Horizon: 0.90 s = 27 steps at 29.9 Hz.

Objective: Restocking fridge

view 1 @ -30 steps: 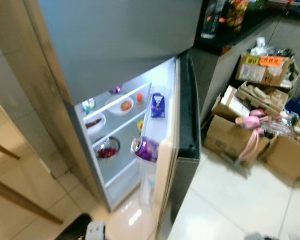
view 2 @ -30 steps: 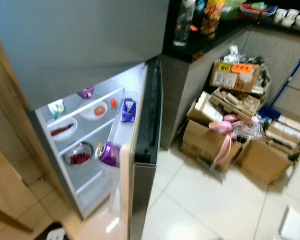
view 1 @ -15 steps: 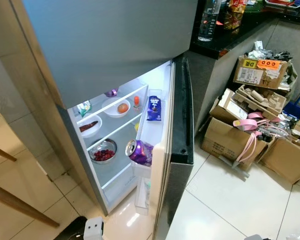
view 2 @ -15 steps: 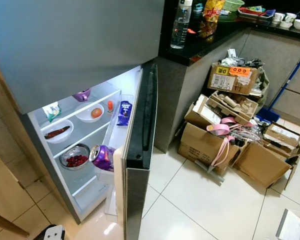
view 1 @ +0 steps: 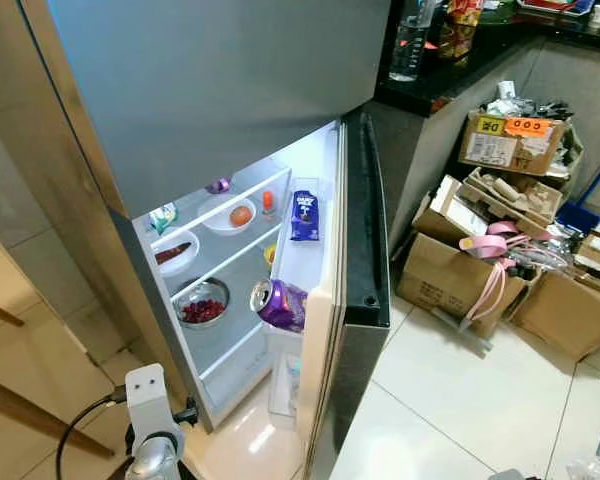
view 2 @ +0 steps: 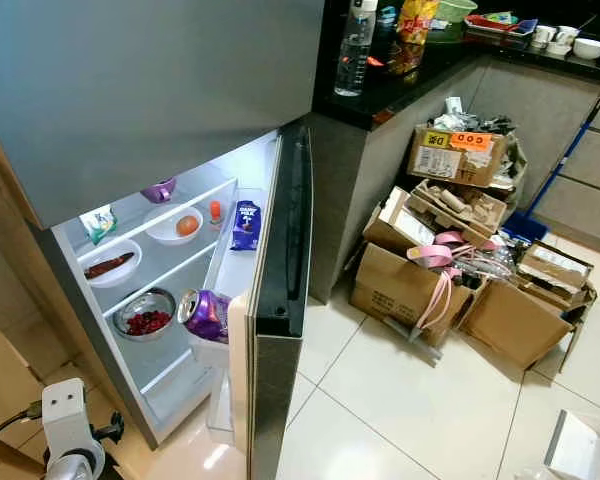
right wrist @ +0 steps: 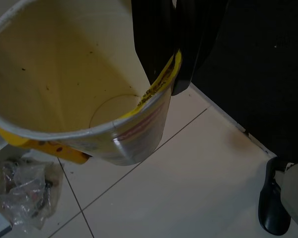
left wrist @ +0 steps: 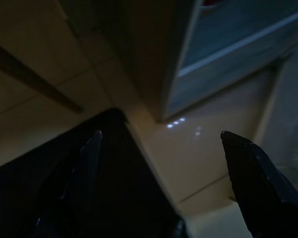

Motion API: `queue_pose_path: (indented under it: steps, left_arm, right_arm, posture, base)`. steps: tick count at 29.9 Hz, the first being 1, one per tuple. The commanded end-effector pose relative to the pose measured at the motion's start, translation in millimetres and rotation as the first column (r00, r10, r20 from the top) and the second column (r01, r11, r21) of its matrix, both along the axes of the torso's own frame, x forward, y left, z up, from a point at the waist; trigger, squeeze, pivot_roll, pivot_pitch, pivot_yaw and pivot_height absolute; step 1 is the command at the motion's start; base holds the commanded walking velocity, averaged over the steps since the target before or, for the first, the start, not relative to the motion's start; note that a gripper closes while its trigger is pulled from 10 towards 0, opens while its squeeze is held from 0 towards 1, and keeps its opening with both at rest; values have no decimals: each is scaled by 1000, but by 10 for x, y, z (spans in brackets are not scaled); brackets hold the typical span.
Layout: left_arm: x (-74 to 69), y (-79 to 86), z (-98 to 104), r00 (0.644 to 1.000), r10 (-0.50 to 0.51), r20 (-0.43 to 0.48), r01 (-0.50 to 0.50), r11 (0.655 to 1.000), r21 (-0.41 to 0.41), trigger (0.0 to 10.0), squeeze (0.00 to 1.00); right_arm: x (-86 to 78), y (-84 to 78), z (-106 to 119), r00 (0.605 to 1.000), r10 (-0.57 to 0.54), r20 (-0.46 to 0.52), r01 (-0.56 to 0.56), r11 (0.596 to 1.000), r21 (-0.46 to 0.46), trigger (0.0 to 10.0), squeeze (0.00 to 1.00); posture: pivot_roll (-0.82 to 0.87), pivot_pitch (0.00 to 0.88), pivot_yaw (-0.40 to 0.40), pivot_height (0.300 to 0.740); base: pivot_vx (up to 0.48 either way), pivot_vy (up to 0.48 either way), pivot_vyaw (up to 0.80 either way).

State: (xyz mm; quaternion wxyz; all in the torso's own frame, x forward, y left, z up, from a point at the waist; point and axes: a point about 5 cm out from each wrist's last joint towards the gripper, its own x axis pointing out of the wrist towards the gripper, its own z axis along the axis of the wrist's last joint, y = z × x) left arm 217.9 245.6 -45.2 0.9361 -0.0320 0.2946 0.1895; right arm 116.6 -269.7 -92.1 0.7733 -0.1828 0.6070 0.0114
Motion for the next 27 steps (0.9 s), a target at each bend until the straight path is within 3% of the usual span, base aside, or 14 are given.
queue_pose_path:
  steps: [1, 8, 11, 13, 14, 15, 16, 17, 21, 27]
  left_arm:
    - [-100, 64, -45, 999, 8, -38, -7, 1000, 31, 10000, 0]
    - [-202, 9, -129, 996, 12, -83, -11, 1000, 11, 10000, 0]
    - [-313, -30, -214, 990, 33, -135, -37, 999, -27, 10000, 0]
    - [-361, -57, -253, 988, 39, -152, -50, 996, -69, 10000, 0]
    - [-433, -121, -315, 983, 33, -179, -60, 987, -147, 10000, 0]
    - [-433, -121, -315, 983, 33, -179, -60, 987, -147, 10000, 0]
    - [-496, -188, -368, 980, 22, -200, -66, 974, -219, 10000, 0]
    - [-496, -188, -368, 980, 22, -200, -66, 974, -219, 10000, 0]
    - [-790, -300, -516, 951, -54, -306, -30, 964, -263, 10000, 0]
    - [-865, -327, -546, 946, -76, -314, -24, 953, -303, 10000, 0]
  right_arm:
    - [-14, -8, -1, 1000, 2, -5, -2, 1000, -1, 10000, 0]
    - [-9, 5, -4, 1000, 6, -5, -6, 1000, -1, 10000, 0]
    - [-4, 13, -6, 1000, 9, -3, -9, 1000, -1, 10000, 0]
    - [-2, 14, -6, 1000, 10, -3, -10, 1000, -1, 10000, 0]
    - [0, 15, -5, 1000, 11, -2, -11, 1000, -1, 10000, 0]
    - [0, 15, -5, 1000, 11, -2, -11, 1000, -1, 10000, 0]
    - [0, 17, -6, 1000, 13, -2, -13, 1000, -1, 10000, 0]
    - [0, 17, -6, 1000, 13, -2, -13, 1000, -1, 10000, 0]
    - [-3, 20, -8, 1000, 14, -2, -14, 1000, 0, 10000, 0]
    - [-11, 19, -10, 1000, 12, -4, -12, 1000, 1, 10000, 0]
  posture:
    - [-72, 0, -55, 740]
    - [-71, 0, -54, 740]
    - [-69, 0, -55, 740]
    - [-69, 0, -55, 740]
    - [-69, 0, -55, 740]
    - [-69, 0, -55, 740]
    - [-68, 0, -56, 740]
    - [-68, 0, -56, 740]
    - [-71, 0, -52, 740]
    - [-72, 0, -52, 740]
  base:
    - [0, 0, 0]
    - [0, 0, 0]
    - [0, 0, 0]
    - [0, 0, 0]
    - [0, 0, 0]
    - [0, 0, 0]
    - [0, 0, 0]
    - [0, 0, 0]
    - [0, 0, 0]
    - [0, 0, 0]
